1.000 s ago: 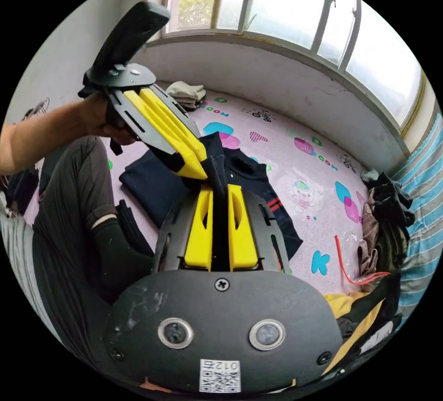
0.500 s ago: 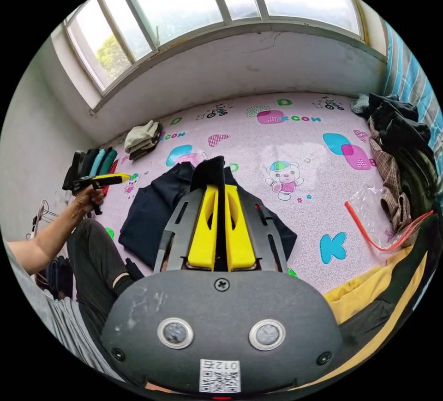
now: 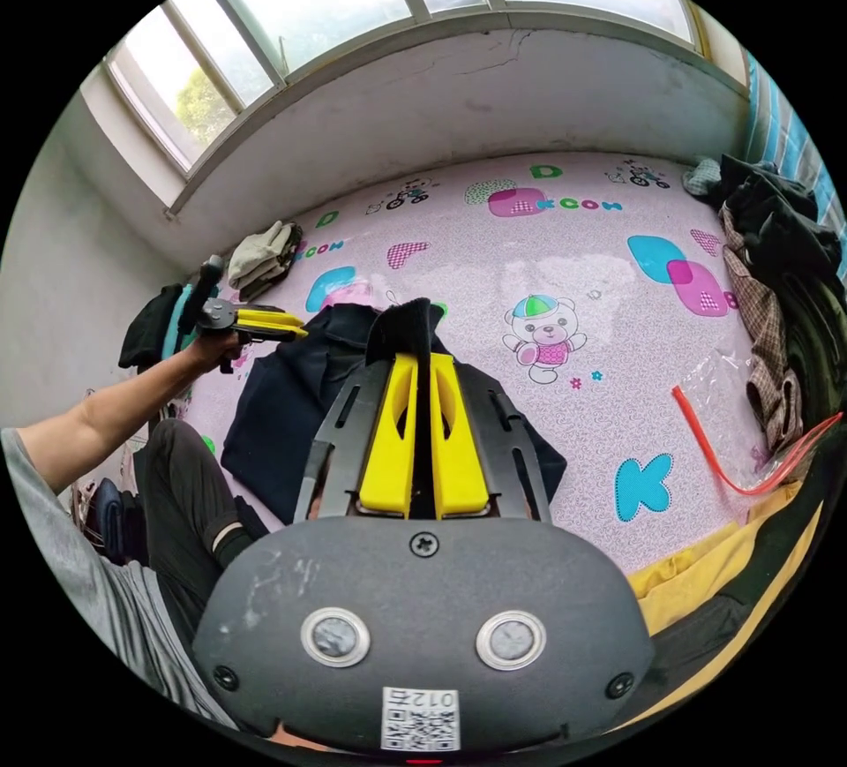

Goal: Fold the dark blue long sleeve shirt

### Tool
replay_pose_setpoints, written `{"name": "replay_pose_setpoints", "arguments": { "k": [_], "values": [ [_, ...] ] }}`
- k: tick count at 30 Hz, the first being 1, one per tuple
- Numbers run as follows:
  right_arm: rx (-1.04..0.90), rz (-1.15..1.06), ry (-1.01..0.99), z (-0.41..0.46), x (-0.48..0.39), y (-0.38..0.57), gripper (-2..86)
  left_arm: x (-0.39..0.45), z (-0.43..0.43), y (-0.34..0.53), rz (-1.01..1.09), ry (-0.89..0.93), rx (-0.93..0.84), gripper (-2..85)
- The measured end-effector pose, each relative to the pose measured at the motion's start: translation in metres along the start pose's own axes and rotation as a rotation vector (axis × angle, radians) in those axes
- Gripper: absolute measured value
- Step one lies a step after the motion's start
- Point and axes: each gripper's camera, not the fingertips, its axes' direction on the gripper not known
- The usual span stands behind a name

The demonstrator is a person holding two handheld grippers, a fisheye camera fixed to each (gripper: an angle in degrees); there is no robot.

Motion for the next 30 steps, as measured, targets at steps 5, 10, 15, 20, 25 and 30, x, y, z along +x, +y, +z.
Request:
{"name": "replay_pose_setpoints", "arguments": {
  "k": [5,10,15,20,25,30],
  "values": [
    [-0.006,0.043,-0.025,0.023,0.028,-0.001,-0.5,-0.014,0.015,-0.017,0.004,-0.019,-0.058,2.4],
    [-0.003,0.079,-0.042,0.036,0.054,0.000,-0.5,-0.057,-0.010,-0.004,-0.014,0.085,0.018,0.3],
    [0.012,0.146,-0.081,0.043,0.091,0.004,-0.6,-0.143,-0.047,0.035,-0.143,0.370,0.225,0.0],
    [0.026,0.252,-0.186,0.059,0.137,0.005,-0.7,-0.237,-0.052,0.088,-0.378,0.670,0.489,0.0],
    [0.032,0.331,-0.241,0.088,0.166,-0.015,-0.7,-0.265,-0.025,0.090,-0.457,0.673,0.426,0.0],
    [-0.045,0.298,-0.149,0.124,0.164,-0.050,-0.7,-0.272,-0.012,0.076,-0.481,0.617,0.405,0.0]
  ]
}}
